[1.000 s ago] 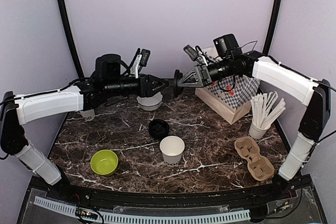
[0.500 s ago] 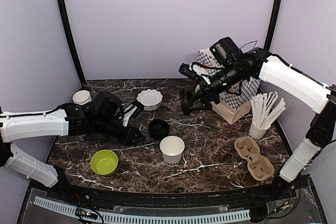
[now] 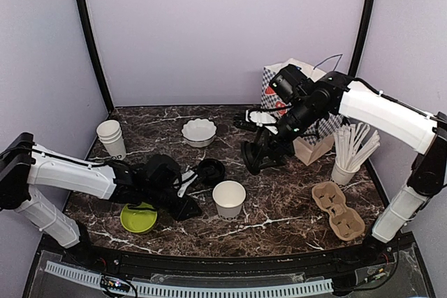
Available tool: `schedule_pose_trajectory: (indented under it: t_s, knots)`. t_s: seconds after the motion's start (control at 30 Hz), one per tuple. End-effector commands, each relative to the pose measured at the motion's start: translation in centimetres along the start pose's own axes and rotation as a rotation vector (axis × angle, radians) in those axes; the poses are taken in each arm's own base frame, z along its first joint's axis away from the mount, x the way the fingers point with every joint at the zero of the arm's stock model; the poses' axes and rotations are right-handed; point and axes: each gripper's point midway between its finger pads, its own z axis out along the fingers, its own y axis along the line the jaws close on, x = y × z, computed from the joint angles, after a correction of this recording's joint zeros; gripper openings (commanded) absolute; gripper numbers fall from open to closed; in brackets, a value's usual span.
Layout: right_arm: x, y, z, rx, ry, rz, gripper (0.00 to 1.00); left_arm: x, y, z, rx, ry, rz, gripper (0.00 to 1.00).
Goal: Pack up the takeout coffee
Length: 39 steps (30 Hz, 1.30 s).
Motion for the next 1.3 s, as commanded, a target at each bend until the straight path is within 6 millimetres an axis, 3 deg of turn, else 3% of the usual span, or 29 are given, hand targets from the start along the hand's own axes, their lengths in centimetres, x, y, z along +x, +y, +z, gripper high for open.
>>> schedule_pose_trajectory:
  t_s: [0.0,0.47,0.7,0.8,1.07,1.27]
  knots:
    - [-0.1,0.5,-0.6,0.016,0.000,-0.029,0.71,-2.2,-1.5,1.7,0.054,-0.083,0.049,0.25]
    - [0.0,1.1,-0.3,-0.004,0.028,-0.042,0.72,-4.4,-3.5,6.4,0.109,-0.072,0.113,0.25]
    - [1.3,1.6,0.1,-0.007,0.100,-0.072,0.72,-4.9,-3.6,6.6,0.101,-0.072,0.126,0.25]
    - [2.0,1.7,1.0,-0.004,0.171,-0.103,0.72,-4.7,-3.3,4.2,0.073,-0.097,0.101,0.28]
    - [3.1,2.0,3.7,-0.027,0.335,-0.148,0.72,-5.4,0.5,-4.1,-0.173,-0.264,-0.010,0.40]
    - [3.4,2.1,4.9,-0.043,0.379,-0.147,0.72,-5.4,1.8,-6.4,-0.231,-0.351,-0.046,0.41]
